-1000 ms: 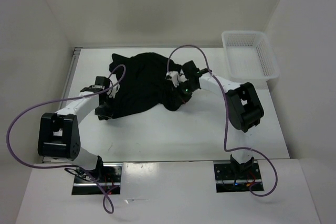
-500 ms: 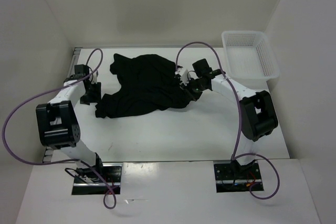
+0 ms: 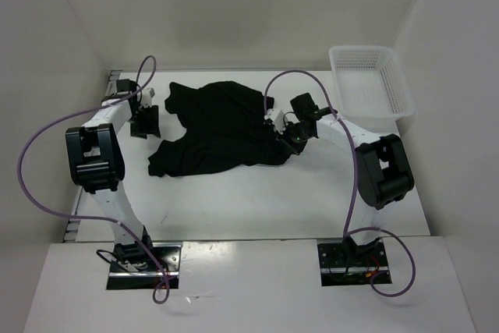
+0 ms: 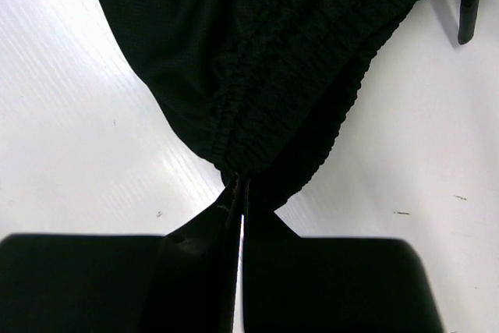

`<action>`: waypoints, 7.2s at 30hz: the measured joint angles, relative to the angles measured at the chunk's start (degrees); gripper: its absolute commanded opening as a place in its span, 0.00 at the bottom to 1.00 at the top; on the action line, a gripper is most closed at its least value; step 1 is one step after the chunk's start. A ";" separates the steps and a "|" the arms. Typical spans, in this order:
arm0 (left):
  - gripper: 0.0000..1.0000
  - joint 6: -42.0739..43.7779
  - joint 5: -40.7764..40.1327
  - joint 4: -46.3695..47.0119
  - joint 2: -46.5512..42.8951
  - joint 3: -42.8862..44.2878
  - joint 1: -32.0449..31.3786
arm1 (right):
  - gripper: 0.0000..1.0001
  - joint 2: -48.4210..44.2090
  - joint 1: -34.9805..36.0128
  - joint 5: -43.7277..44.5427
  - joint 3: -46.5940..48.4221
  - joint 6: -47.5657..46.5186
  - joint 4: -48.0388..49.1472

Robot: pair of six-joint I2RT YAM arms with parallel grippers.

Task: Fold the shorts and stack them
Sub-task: Flatten the shorts out

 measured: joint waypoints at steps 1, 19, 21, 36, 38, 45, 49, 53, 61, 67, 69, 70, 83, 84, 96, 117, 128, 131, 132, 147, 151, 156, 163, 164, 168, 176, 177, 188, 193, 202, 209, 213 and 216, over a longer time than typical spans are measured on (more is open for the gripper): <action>0.60 0.00 0.87 -0.31 0.00 0.48 -0.81 | 0.00 0.00 0.00 0.11 -0.20 -0.11 -0.02; 0.32 -0.02 0.09 -3.10 3.34 0.24 -6.14 | 0.00 0.33 0.00 0.68 -0.44 -1.33 0.04; 0.21 -0.04 -0.79 -2.64 3.34 0.04 -6.21 | 0.00 0.33 0.00 0.72 -0.50 -1.33 0.07; 0.01 -0.33 0.87 -6.27 4.00 15.78 0.22 | 0.00 0.31 0.04 1.46 -4.00 -4.13 2.08; 0.04 -0.55 1.62 -6.27 3.91 19.58 1.36 | 0.00 0.31 0.98 0.15 -4.17 -4.42 3.76; 0.61 0.15 -2.62 -4.68 5.49 20.90 1.88 | 0.00 0.04 1.38 1.42 -3.89 -4.94 2.64; 0.65 0.00 -3.74 -4.52 6.14 20.33 2.27 | 0.00 0.07 1.51 1.57 -2.58 -4.46 2.12; 0.63 0.00 -3.96 -3.74 2.34 13.90 2.34 | 0.00 0.13 1.51 1.57 -1.64 -4.22 2.08; 0.67 0.00 -0.85 -4.44 0.96 1.51 1.42 | 0.00 2.19 1.73 1.73 -0.15 -4.28 2.03; 0.69 -0.02 5.57 -2.40 6.03 6.12 0.50 | 0.00 2.29 2.34 1.95 0.33 -4.31 2.03; 0.66 -0.04 6.82 -1.64 7.37 7.45 0.11 | 0.00 2.29 2.64 2.14 0.33 -4.31 2.03; 0.60 -0.07 7.04 -1.66 8.00 7.93 -0.24 | 0.00 2.29 2.80 2.19 0.33 -4.31 2.01; 0.00 -0.02 9.11 -5.27 4.59 6.58 -0.83 | 0.00 2.29 3.04 2.84 0.35 -5.53 2.05; 0.00 -0.02 9.29 -6.67 2.97 6.78 -0.61 | 0.00 2.29 3.08 2.86 0.35 -5.66 2.05; 0.25 0.07 7.34 -26.47 4.61 33.99 -7.76 | 0.00 2.29 3.52 2.21 1.11 -7.10 1.66; 0.61 -0.04 6.78 -27.78 10.75 31.82 -2.43 | 0.00 2.34 4.63 1.95 4.00 -6.88 1.60; 0.61 -0.02 6.93 -9.42 8.83 12.39 -4.81 | 0.00 2.34 4.94 2.01 3.98 -7.10 1.60; 0.61 -0.02 7.06 -7.28 9.68 13.64 -3.50 | 0.00 2.34 5.01 2.19 3.96 -7.10 1.60; 0.62 -0.04 7.06 -6.71 9.86 13.99 -3.19 | 0.00 2.34 5.05 2.34 3.91 -7.10 1.60; 0.37 -0.13 9.20 -4.96 13.07 15.23 -3.50 | 0.00 2.34 5.55 2.93 3.65 -7.32 1.60; 0.21 -0.13 10.40 -6.12 13.27 15.23 -3.72 | 0.00 2.34 5.57 3.02 3.23 -7.34 1.60; 0.09 -0.04 10.69 -7.30 13.29 15.23 -3.82 | 0.00 2.34 5.57 3.26 3.04 -7.34 1.60; 0.00 -0.02 10.36 -10.14 9.66 15.08 -3.63 | 0.00 2.34 5.62 4.28 2.99 -7.32 1.60; 0.00 -0.02 10.27 -10.97 7.96 14.95 -3.37 | 0.00 2.34 5.64 4.87 2.97 -7.34 1.60; 0.00 0.00 9.57 -14.38 -0.87 13.05 0.17 | 0.00 1.62 5.55 5.75 2.25 -6.99 1.01; 0.00 -0.15 10.82 -20.31 -9.40 11.74 12.17 | 0.00 -0.17 4.26 1.42 7.19 -2.21 -1.42; 0.00 -0.09 11.56 -21.53 -8.50 12.28 11.82 | 0.00 0.02 4.20 1.11 9.27 -2.47 -2.23; 0.00 -0.04 1.14 -32.54 -17.35 -11.93 10.91 | 0.00 -14.38 14.38 3.82 -8.07 -12.20 -16.57; 0.00 -0.04 -8.35 -34.14 -19.52 -20.22 9.77 | 0.00 -14.71 23.43 6.40 -12.57 -14.91 -20.02; 0.14 -0.04 -14.01 -32.94 -24.83 -28.22 4.44 | 0.47 -14.71 23.89 9.40 -14.01 -15.87 -20.70; 0.51 0.07 -18.99 -33.11 -25.81 -29.73 4.15 | 1.00 -14.80 23.87 11.08 -13.92 -14.91 -24.17; 0.60 0.07 -20.74 -33.66 -24.30 -22.93 4.22 | 1.00 -14.93 21.49 10.10 -8.70 -13.42 -27.63; 0.60 0.00 -19.93 -29.79 -20.17 -9.66 4.04 | 0.95 -14.80 13.92 6.97 -0.61 -9.92 -25.86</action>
